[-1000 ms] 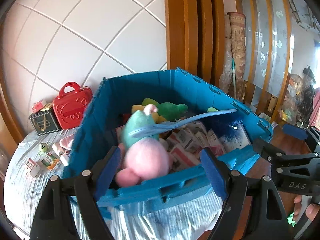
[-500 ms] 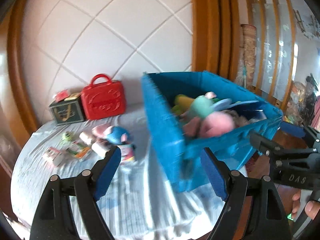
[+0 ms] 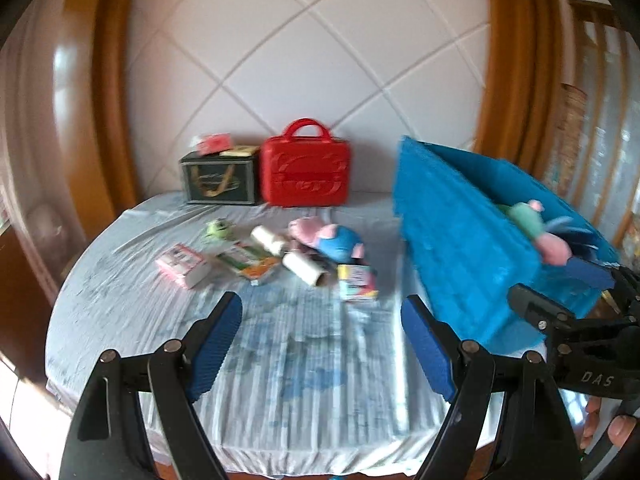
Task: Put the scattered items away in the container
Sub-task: 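Move both tools from the crate back to the items on the bed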
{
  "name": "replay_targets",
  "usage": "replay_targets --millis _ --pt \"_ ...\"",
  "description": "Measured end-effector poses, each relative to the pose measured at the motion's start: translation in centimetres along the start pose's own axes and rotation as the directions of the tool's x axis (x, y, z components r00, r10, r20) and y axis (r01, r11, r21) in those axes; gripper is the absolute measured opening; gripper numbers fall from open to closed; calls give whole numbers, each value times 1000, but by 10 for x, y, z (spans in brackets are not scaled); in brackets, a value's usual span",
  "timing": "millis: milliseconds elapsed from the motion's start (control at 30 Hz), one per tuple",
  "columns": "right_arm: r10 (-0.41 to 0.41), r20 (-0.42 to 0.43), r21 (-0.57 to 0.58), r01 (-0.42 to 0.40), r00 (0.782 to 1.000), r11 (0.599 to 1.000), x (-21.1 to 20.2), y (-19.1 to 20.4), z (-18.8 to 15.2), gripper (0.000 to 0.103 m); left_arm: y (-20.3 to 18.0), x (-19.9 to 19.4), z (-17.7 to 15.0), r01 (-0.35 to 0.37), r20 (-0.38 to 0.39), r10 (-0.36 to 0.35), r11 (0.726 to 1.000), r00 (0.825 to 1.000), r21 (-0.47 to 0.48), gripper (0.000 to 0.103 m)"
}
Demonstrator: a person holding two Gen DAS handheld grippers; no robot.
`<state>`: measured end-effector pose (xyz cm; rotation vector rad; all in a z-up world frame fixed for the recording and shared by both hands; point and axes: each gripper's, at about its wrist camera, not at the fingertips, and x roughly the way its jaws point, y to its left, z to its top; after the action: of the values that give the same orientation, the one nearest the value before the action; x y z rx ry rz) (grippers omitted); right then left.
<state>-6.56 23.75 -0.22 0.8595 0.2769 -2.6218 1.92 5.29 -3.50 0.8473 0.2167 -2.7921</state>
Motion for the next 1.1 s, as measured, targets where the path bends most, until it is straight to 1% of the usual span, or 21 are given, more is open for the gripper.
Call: replay_targets --millis 167,333,433,567,667,767,900,1000,1100 --pt "69 -15 -34 -70 997 997 47 20 19 103 41 33 10 -106 -34 103 992 994 -69 82" --pt "152 -19 -37 -153 988 988 99 27 37 103 71 67 23 -209 -42 207 974 978 -81 82" --pt "177 -38 -31 -178 984 984 129 31 46 103 89 86 25 -240 -69 233 963 970 -119 82" --pt "197 -75 -50 -201 977 978 160 46 59 103 115 109 29 -278 -107 265 952 958 -130 82" --pt "202 -94 -60 -208 975 976 177 62 66 103 138 128 30 -287 -138 268 947 954 -142 82" --pt "187 -126 -43 -194 974 980 199 81 69 103 166 152 31 -282 -178 256 950 950 -134 82" --pt "163 -161 -10 -167 973 986 222 112 71 103 201 179 35 -249 -208 224 963 952 -105 82" --pt "157 -201 10 -158 967 987 245 144 72 103 232 201 38 -216 -228 191 972 955 -90 82" --pt "139 -225 20 -138 964 990 263 169 70 103 255 229 39 -196 -260 171 978 950 -70 82"
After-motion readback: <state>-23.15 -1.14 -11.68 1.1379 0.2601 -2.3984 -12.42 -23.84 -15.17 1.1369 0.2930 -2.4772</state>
